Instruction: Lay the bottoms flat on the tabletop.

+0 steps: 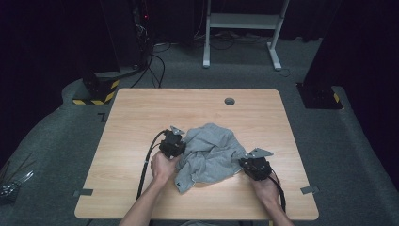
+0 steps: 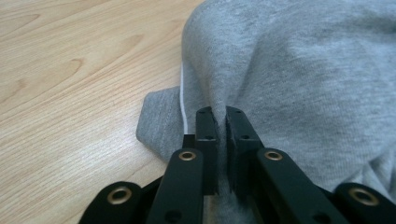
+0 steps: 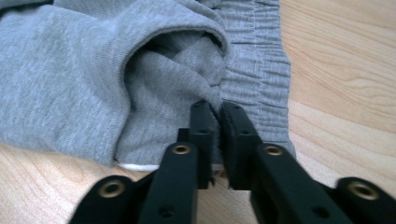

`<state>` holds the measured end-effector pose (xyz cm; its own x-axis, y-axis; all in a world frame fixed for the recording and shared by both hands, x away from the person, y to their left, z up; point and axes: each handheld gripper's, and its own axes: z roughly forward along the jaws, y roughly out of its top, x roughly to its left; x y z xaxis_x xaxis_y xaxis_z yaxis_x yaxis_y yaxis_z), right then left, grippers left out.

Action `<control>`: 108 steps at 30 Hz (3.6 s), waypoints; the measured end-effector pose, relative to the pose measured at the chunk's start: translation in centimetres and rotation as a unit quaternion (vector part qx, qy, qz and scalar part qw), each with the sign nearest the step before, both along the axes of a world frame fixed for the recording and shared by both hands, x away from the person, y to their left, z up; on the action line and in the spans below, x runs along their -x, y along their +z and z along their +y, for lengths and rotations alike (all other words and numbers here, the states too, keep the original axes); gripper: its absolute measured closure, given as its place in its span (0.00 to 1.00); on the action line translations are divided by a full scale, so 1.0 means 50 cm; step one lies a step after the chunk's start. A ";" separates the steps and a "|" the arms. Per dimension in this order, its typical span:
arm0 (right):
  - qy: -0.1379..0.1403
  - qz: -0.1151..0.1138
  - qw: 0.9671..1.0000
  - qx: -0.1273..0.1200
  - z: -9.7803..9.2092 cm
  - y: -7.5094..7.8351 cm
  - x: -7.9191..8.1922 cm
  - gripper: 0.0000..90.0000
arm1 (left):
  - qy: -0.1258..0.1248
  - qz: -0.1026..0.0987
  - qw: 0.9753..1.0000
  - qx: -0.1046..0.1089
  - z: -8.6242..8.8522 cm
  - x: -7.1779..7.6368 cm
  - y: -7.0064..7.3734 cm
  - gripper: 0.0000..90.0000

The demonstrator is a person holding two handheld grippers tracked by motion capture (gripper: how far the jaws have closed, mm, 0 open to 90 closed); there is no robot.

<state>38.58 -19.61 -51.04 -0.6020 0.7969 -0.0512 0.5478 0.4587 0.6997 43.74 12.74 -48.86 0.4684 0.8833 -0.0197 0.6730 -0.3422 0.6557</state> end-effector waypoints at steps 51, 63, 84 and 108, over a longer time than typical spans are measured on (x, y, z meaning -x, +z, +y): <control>0.030 0.006 0.999 0.011 0.006 0.036 -0.017 1.00 | -0.023 -0.018 0.999 -0.017 0.038 0.062 -0.001 0.93; -0.042 -0.010 0.999 0.010 -0.042 0.053 -0.063 0.83 | 0.019 -0.055 0.998 0.008 0.083 0.060 0.022 0.73; 0.092 0.025 0.995 0.033 0.086 0.002 -0.002 0.99 | -0.021 -0.036 0.999 -0.023 0.025 0.079 -0.030 0.92; 0.077 -0.034 0.996 -0.012 0.068 0.053 0.026 0.67 | -0.033 -0.105 0.993 -0.050 0.021 0.136 0.029 0.60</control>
<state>37.29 -16.20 -48.39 -0.7124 0.6973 -0.0788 0.4232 0.5164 0.7444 36.95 13.78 -47.42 0.5103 0.8431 0.1699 0.4991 -0.4512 0.7399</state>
